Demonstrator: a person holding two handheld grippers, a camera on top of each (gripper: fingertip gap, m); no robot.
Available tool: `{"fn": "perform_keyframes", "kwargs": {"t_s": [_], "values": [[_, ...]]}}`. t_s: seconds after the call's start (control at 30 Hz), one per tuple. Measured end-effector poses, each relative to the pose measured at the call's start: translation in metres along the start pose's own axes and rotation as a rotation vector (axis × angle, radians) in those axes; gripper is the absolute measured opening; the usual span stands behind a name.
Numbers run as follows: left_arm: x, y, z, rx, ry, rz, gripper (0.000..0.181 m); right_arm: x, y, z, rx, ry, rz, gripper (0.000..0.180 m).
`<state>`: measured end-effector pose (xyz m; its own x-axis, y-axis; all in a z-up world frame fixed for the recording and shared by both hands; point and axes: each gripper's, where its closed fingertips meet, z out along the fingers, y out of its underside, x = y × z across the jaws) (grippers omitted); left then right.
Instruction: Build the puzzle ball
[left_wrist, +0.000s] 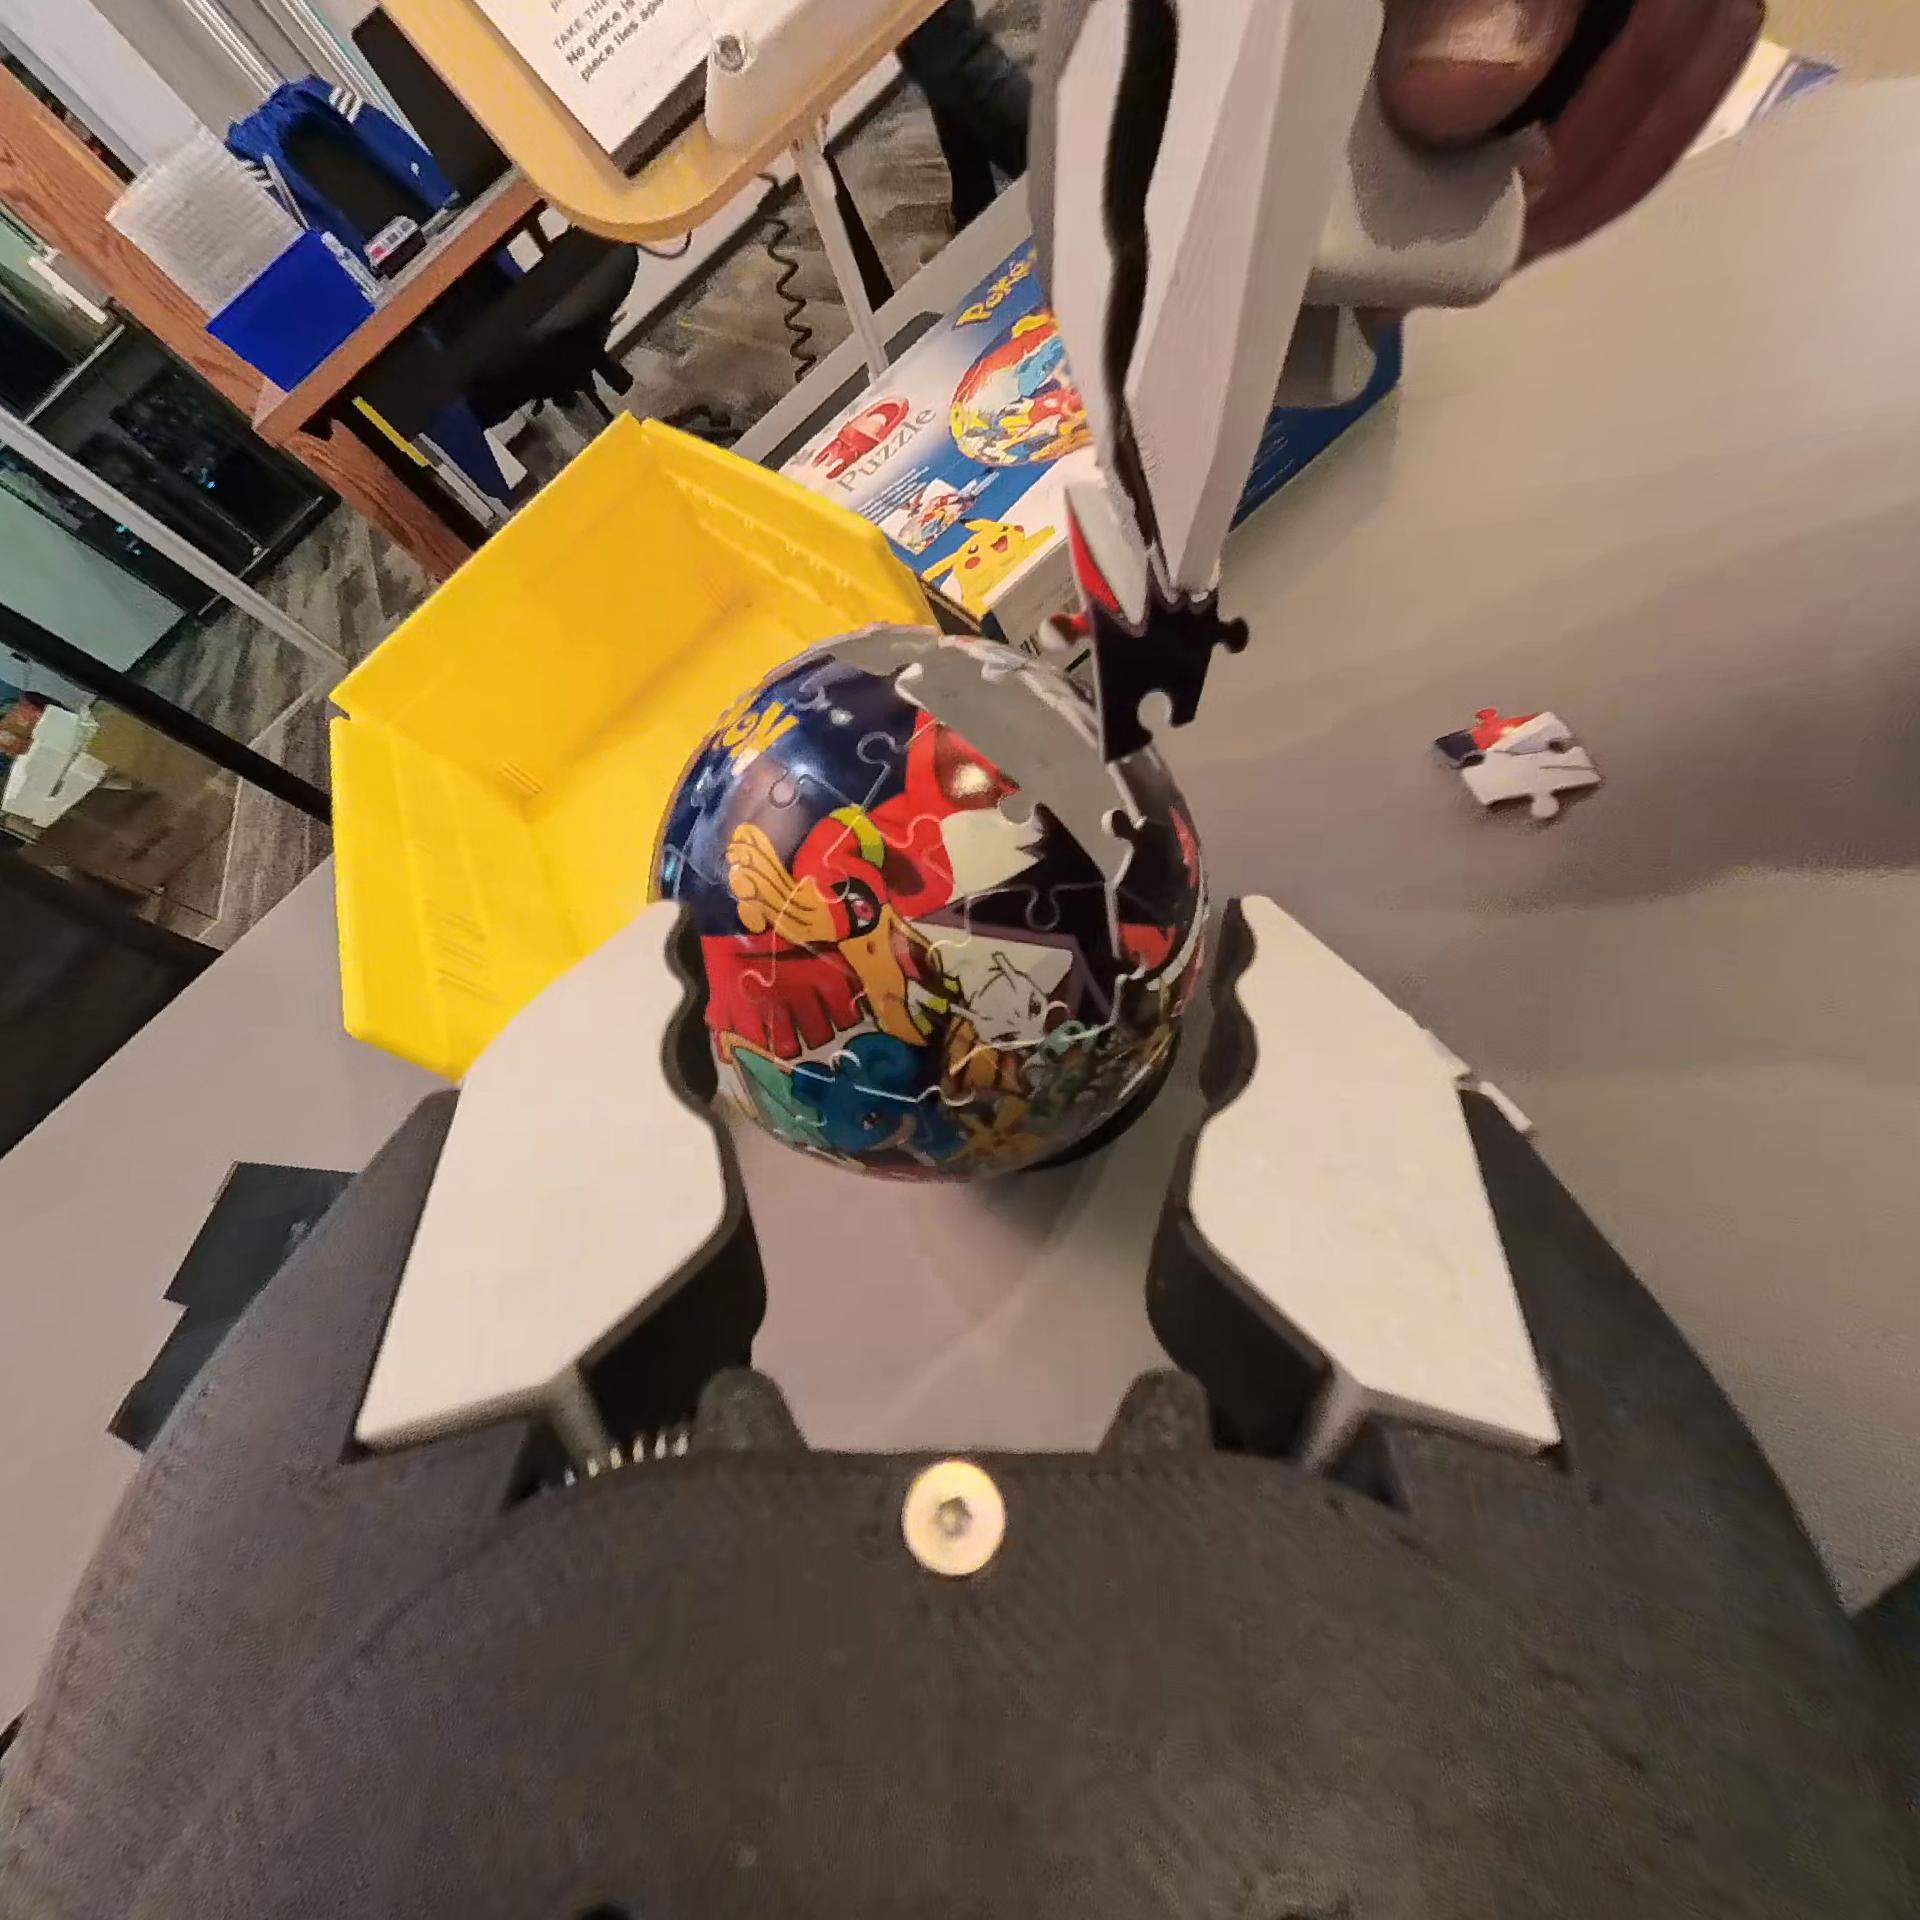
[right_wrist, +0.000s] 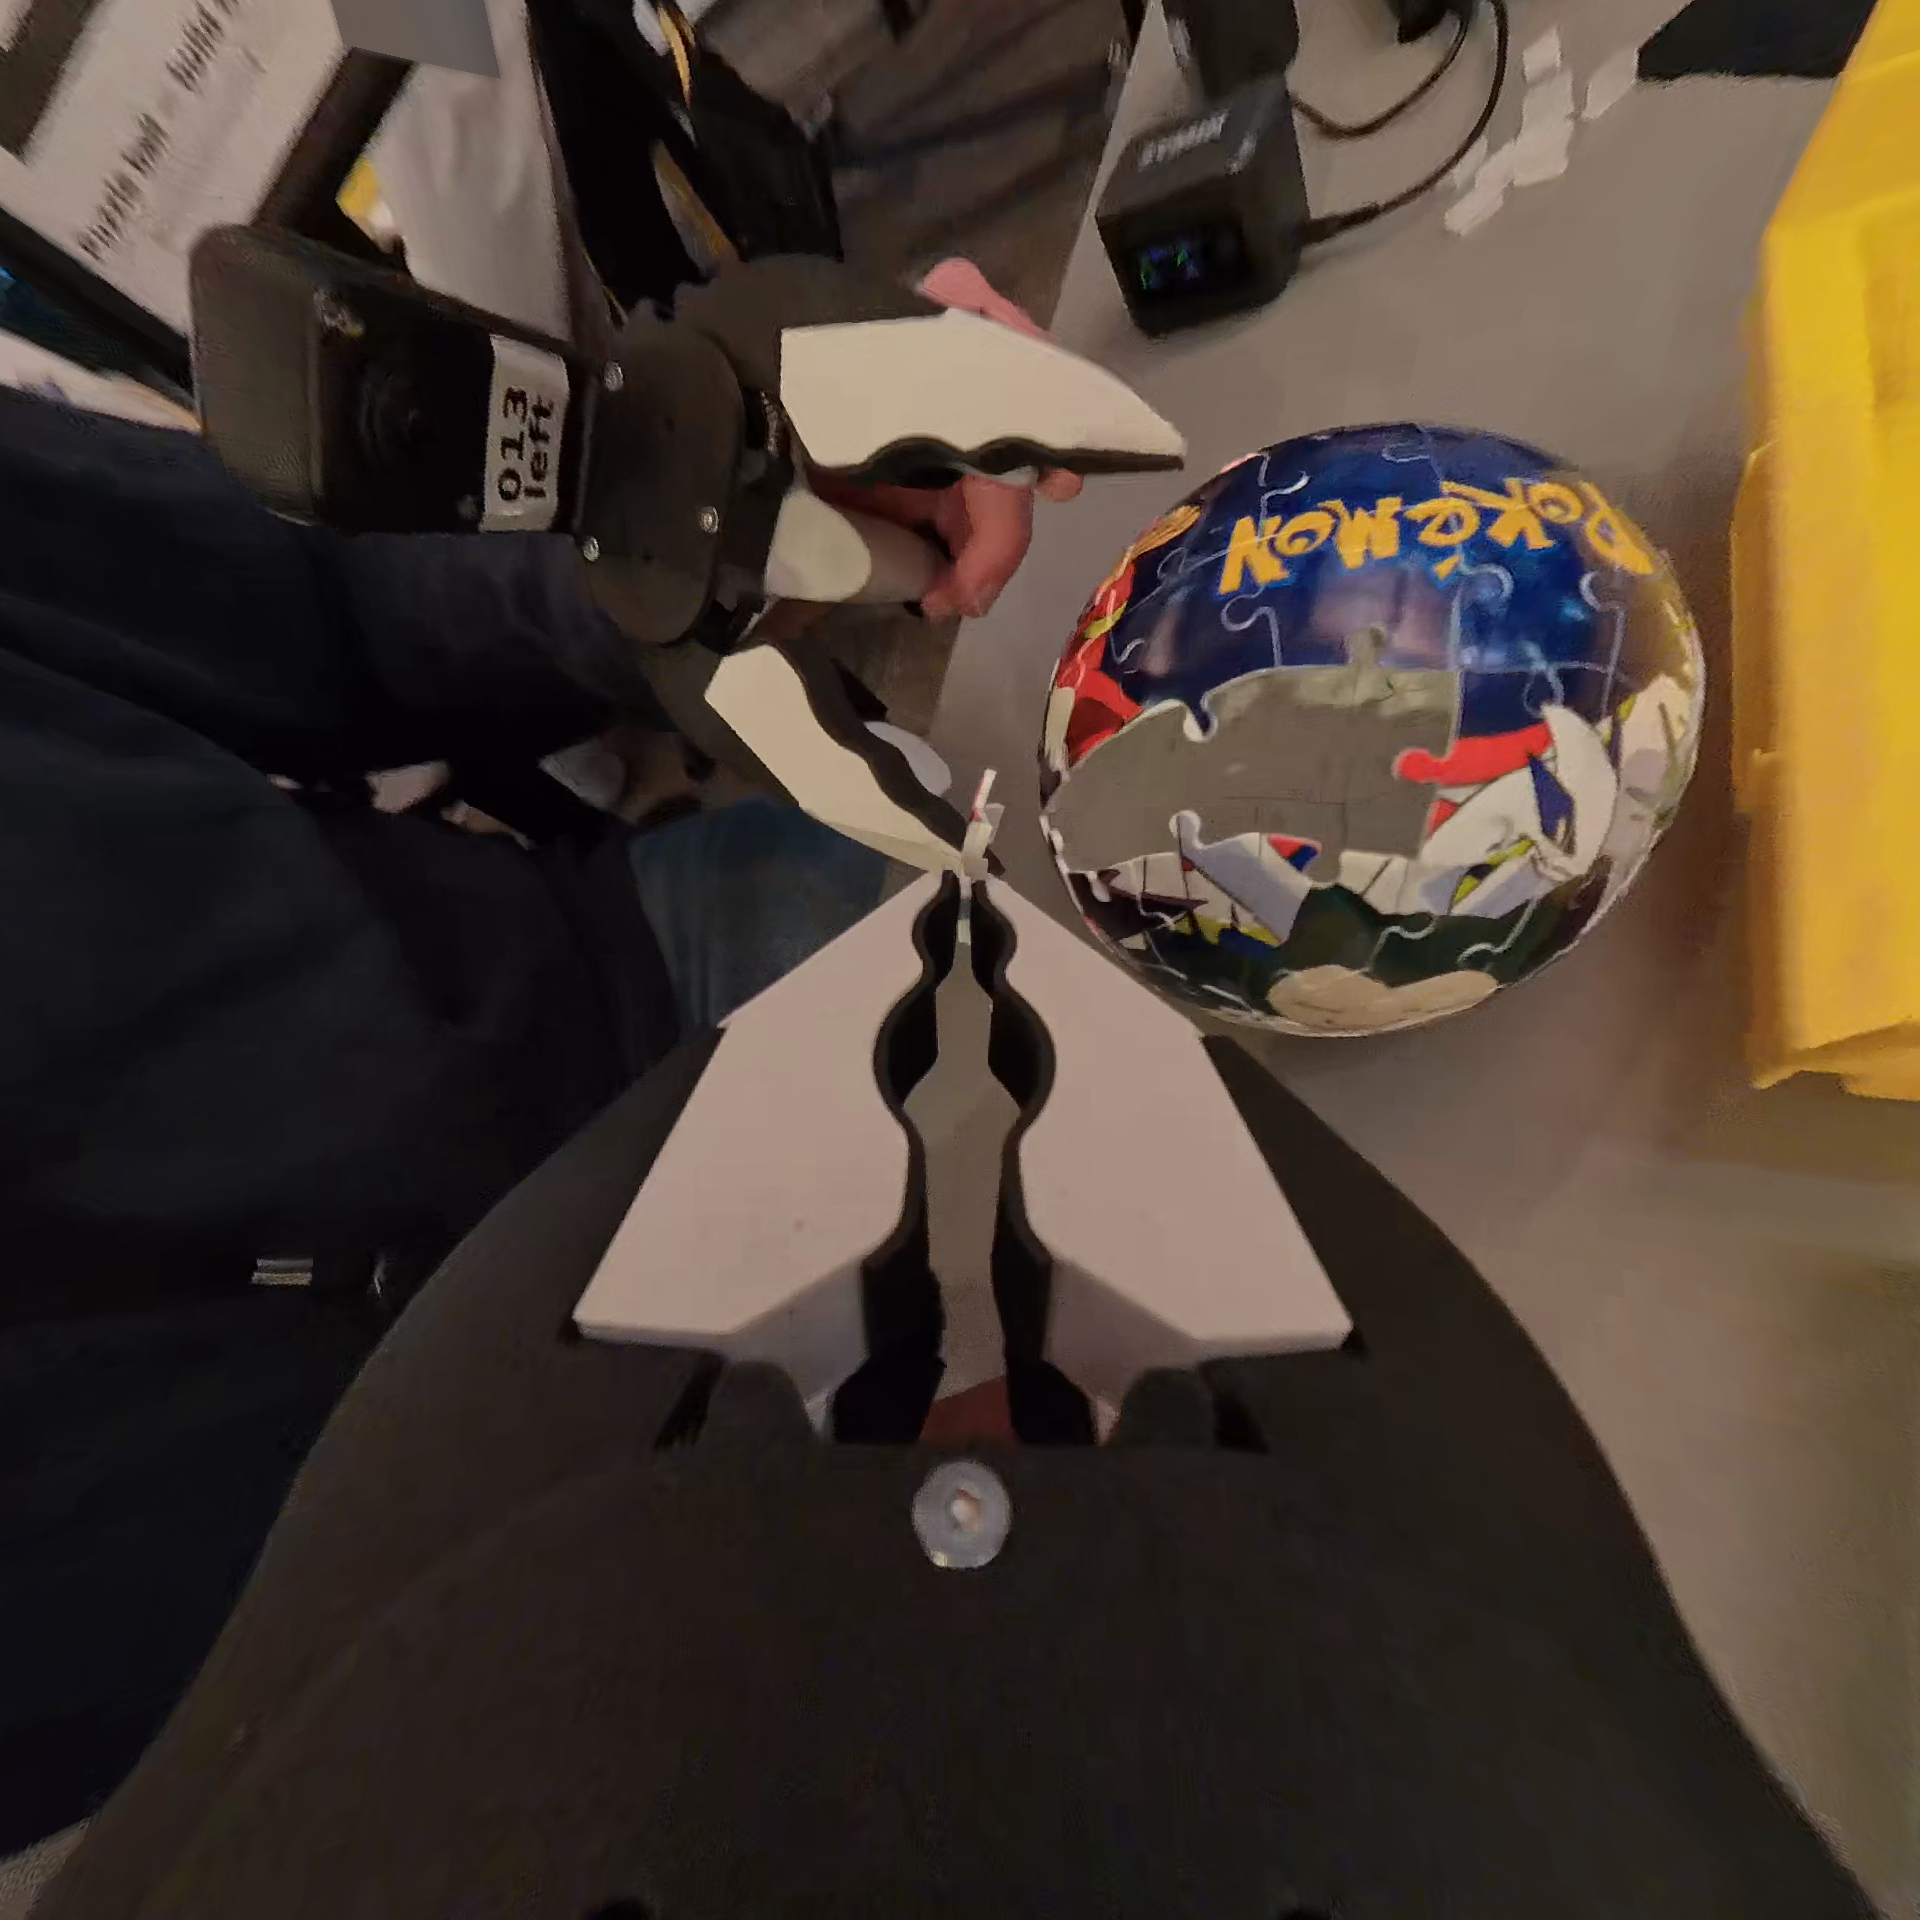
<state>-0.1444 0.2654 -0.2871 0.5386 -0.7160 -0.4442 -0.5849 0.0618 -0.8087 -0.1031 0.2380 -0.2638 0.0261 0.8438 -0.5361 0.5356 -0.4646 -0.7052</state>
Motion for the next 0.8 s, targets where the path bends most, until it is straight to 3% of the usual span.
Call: {"fn": "perform_keyframes", "kwargs": {"t_s": [0.3,0.8], "values": [[-0.012,0.002,0.006,-0.013,-0.036,0.012,0.097,0.01,0.001,0.009,-0.324,0.053,-0.145,0.0],[-0.013,-0.001,0.011,0.0,-0.029,-0.006,0.097,0.016,0.003,0.013,-0.465,0.02,-0.182,0.0]]}}
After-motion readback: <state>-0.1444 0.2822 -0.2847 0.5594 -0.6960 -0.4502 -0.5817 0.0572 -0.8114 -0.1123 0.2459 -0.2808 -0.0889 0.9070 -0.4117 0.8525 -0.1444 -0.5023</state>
